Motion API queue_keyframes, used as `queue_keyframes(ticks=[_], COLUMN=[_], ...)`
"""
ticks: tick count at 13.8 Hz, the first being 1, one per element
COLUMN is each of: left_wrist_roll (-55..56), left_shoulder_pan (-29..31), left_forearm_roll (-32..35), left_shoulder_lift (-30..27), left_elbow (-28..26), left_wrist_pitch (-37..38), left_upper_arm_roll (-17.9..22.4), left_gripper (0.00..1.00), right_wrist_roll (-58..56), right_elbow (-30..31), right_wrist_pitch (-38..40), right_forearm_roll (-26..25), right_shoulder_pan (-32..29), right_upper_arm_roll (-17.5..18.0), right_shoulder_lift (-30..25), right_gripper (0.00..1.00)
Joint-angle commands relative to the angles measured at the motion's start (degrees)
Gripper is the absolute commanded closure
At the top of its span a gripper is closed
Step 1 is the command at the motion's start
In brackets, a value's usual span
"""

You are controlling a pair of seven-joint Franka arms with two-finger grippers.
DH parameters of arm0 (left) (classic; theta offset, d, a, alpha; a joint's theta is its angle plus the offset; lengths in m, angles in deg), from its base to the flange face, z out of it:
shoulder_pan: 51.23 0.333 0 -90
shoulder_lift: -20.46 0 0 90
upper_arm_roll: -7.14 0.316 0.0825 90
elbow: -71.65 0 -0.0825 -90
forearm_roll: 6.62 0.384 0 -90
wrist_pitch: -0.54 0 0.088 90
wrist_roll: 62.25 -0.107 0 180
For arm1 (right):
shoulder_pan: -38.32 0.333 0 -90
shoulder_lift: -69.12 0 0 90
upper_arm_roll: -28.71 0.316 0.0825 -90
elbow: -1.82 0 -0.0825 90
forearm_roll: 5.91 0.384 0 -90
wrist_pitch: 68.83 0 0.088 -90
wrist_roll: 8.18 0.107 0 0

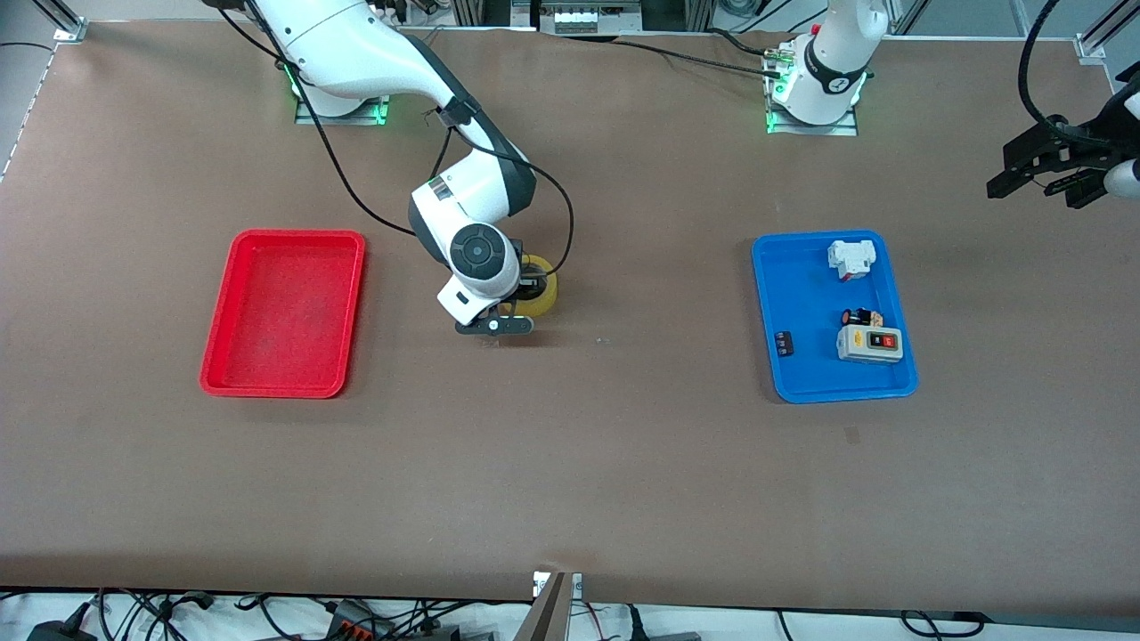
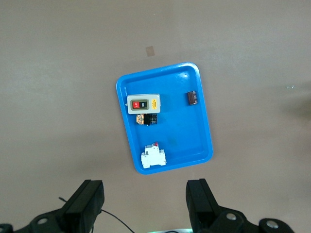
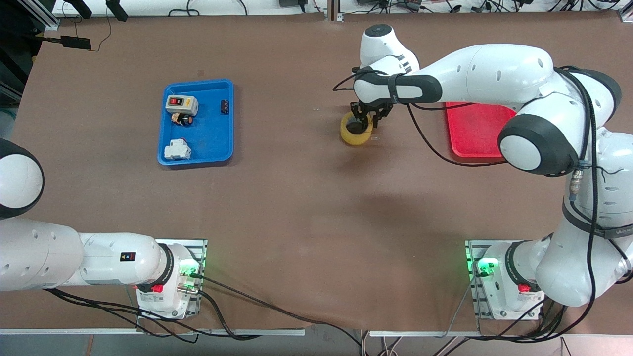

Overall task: Place and move tape with both arms
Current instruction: 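Grasp the yellow tape roll with the right gripper, then carry the tape roll with the right gripper into the red tray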

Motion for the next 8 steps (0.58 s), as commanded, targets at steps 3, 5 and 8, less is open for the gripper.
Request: queue_keyframes(ticks=[3, 5, 8], left_wrist_roll=[0.66, 0.84, 1.54], left_shoulder_pan=[-0.05, -0.05, -0.05], left_forearm_roll=[-0.67, -0.67, -0.67], left_shoulder_lift=[-1.34, -1.25, -1.16], left_elbow=[-1.55, -1.64, -1.64], left_wrist_pitch=[-0.22, -0.22, -0.22], left_upper_arm_roll=[-0.12, -0.82, -0.91], left_gripper=[0.00, 0.00, 0.00], right_wrist_roll=[-0.08, -4.28, -17.36], right_elbow=[-0.22, -0.05, 0.48], right_wrist_pitch=[2.65, 8.35, 13.72], right_forearm_roll=[0.30, -0.32, -1.19], right_shoulder_pan=[-1.26, -7.12, -19.77], right_upper_arm_roll=[-1.68, -2.65, -2.74], right_shoulder_lift=[-6.43, -11.00, -13.40], right_gripper=[1.00, 1.00, 1.00])
